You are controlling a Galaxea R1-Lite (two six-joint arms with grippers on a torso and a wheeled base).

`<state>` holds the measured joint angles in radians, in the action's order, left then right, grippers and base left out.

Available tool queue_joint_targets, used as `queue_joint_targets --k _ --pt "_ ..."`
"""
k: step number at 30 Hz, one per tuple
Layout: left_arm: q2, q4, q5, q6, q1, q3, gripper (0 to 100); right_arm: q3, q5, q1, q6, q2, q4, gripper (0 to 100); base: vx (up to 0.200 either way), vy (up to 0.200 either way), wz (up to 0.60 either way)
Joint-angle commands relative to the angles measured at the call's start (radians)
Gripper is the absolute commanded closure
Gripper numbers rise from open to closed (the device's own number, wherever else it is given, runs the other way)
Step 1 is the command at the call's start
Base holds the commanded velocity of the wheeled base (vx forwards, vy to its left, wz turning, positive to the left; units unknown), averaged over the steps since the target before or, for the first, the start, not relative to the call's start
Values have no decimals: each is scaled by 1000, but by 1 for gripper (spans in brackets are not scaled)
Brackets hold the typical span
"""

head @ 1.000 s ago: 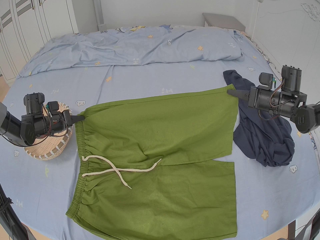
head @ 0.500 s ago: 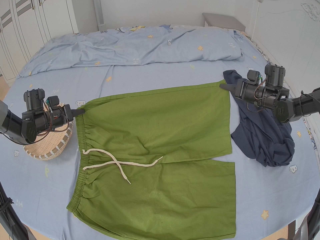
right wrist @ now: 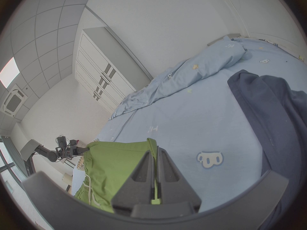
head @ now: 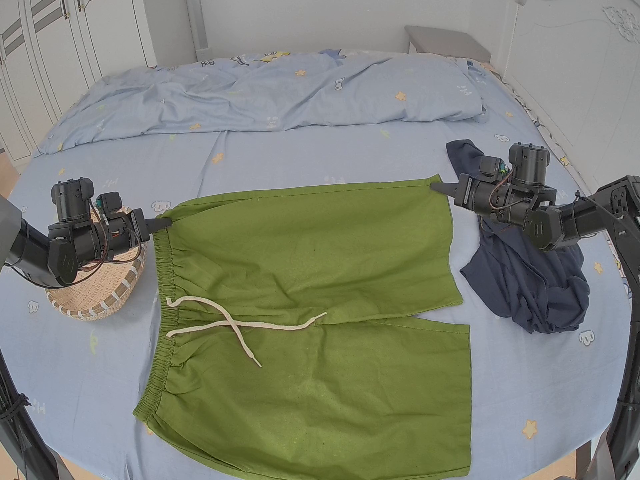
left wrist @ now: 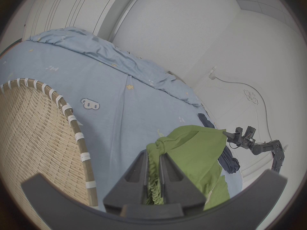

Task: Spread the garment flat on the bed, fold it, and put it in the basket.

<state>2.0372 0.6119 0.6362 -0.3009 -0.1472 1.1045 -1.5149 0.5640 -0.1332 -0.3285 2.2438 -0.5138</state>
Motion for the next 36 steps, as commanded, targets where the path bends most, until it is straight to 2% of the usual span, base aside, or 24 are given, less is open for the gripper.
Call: queue_joint_targets --k 1,9,10,12,13,18,25,30,36 --pt "18 0 -1 0 2 5 100 -27 -13 0 0 46 0 100 0 0 0" --pt "28 -1 -1 0 5 9 100 -53 -19 -6 0 74 23 100 0 0 0" --pt "34 -1 -3 0 14 9 100 -76 -21 -5 -1 83 44 0 0 0 0" --pt "37 0 -9 0 15 11 100 -84 -21 -5 -1 88 47 0 0 0 0" --pt "43 0 -35 0 17 15 0 -96 -21 -6 -1 105 49 0 0 0 0" --pt "69 0 -93 0 35 40 0 -102 -21 -9 -1 109 49 0 0 0 0" --pt "51 0 -96 -1 35 29 0 -79 -21 -9 -17 91 46 0 0 0 0" --pt "-42 0 -96 -1 44 -12 0 -28 -18 -2 -18 16 41 0 0 0 0" --pt "-262 -9 -96 -29 98 -129 0 163 -29 9 -61 -193 51 0 0 0 0"
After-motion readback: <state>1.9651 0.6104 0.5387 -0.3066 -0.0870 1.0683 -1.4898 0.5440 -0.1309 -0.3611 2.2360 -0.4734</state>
